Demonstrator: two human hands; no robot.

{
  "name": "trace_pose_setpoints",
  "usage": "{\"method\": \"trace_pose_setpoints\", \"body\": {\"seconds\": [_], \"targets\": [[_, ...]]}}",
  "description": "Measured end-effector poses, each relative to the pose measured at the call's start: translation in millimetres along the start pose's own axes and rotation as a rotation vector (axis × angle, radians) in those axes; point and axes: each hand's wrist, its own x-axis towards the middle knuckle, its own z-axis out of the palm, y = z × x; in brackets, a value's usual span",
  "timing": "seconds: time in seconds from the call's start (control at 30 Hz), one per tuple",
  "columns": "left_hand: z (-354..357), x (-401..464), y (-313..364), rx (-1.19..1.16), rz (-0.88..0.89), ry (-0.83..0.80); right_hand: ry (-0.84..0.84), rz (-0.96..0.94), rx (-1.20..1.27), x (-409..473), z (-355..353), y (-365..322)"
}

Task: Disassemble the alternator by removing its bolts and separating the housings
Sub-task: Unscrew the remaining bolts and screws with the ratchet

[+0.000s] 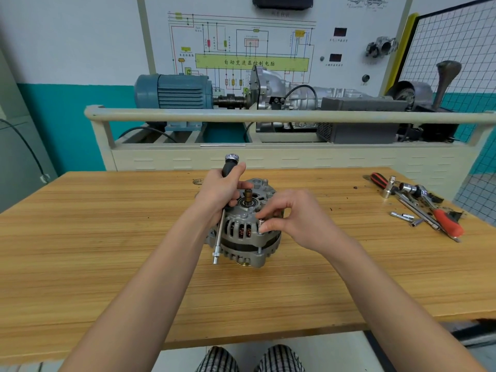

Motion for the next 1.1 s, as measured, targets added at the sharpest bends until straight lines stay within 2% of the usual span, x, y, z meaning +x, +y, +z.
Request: {"method": "trace_pose_setpoints", "body": {"seconds": [0.2, 0.43, 0.7, 0.87, 1.1], "targets": [[-0.6, 1.1, -1.4, -0.022, 0.001, -0.013, -0.012, -0.112, -0.189, 0.4, -0.3, -0.5], [1.3, 3.5, -2.4, -0.019, -0.007, 0.007, -0.043, -0.198, -0.295, -0.1, 3.3, -1.7], [1.1, 0.6, 0.2, -0.038, -0.014, 0.008, 0.011, -0.118, -0.183, -1.8, 6.2, 1.9], [1.1, -0.4, -0.1, -0.031, -0.015, 0.01, -0.012, -0.117, -0.212, -0.9, 5.6, 3.6], [-0.8, -1.1, 0.3, -0.038, -0.028, -0.013, -0.063, -0.067, -0.093, -0.1, 3.1, 7.8]]}}
